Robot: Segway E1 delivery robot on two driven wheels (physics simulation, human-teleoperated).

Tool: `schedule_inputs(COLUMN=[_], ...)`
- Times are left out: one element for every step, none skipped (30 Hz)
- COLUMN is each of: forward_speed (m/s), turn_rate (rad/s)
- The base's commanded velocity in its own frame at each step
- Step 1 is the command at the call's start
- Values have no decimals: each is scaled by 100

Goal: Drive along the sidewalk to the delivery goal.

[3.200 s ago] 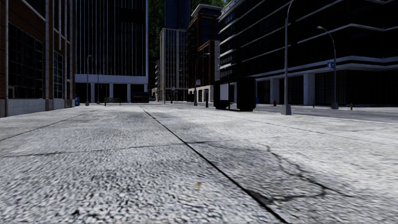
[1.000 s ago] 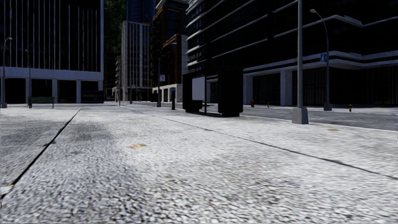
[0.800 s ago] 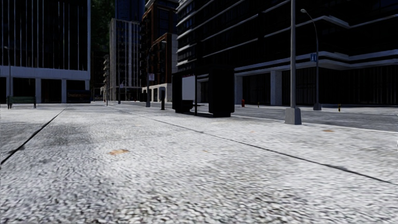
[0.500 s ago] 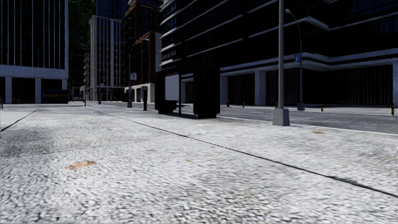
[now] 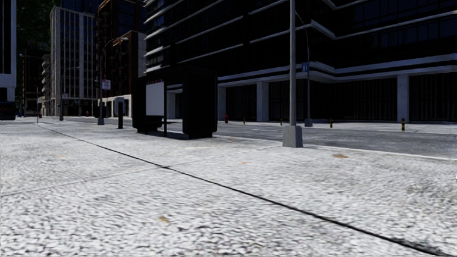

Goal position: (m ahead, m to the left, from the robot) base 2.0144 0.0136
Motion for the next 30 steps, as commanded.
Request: schedule_inputs(forward_speed=[157,157,157,157,158,158,158,158,158,158,158,158,158,158,158,158,158,158,158,158,158,158,158,158,158,158,158,158,159,162], turn_rate=[-45,-45,-43,-32,0,0,0,0,0,0,0,0,0,0,0,0,0,0,0,0,0,0,0,0,0,0,0,0,0,0])
